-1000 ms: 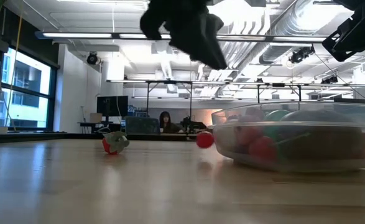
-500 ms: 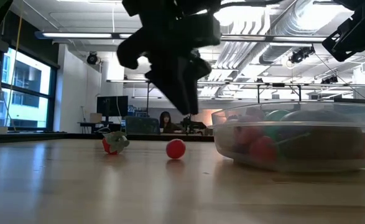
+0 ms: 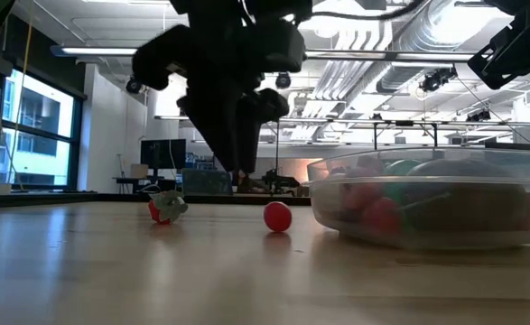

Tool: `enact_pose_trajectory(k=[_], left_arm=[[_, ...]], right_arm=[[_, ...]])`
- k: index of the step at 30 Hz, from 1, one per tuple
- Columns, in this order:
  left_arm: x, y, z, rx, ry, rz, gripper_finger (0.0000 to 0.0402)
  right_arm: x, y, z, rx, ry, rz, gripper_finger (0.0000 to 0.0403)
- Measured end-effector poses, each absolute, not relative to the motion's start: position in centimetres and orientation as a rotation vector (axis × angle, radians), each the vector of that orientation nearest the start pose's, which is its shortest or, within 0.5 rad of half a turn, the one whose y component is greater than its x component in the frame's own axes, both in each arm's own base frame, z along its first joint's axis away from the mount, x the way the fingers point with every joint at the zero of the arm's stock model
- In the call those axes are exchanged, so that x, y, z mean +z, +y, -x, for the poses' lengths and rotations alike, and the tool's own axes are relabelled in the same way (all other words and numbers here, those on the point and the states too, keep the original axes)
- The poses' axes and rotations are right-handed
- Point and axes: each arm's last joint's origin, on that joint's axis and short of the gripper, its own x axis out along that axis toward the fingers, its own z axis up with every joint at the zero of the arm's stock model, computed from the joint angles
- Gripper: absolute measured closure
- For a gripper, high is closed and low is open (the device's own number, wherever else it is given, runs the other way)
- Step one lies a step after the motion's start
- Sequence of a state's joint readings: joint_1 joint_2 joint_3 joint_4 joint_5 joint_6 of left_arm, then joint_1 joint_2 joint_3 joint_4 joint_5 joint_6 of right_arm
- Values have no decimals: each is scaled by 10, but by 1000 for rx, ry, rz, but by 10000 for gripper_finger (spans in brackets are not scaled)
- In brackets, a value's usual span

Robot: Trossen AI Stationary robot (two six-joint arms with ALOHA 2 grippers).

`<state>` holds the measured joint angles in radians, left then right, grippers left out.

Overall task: Pick and placing Produce into tupperware
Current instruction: Put the cherry into the transparent bin

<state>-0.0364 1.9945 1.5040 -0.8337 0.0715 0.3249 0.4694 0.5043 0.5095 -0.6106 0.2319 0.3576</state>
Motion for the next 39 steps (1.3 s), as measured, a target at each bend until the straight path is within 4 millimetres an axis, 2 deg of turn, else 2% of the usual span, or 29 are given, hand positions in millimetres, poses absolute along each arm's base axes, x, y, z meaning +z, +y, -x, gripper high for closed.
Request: enact_pose_trajectory(k=[7, 17, 39], left_arm=[[177, -30, -404, -321, 1260, -261, 275], [175, -33, -411, -303, 1203, -245, 275], [165, -38, -414, -264, 1224, -185, 275]], right_arm=[[238, 45, -103, 125, 601, -138, 352], [238, 45, -103, 125, 602, -138, 352], [237, 45, -103, 124, 607, -136, 352]])
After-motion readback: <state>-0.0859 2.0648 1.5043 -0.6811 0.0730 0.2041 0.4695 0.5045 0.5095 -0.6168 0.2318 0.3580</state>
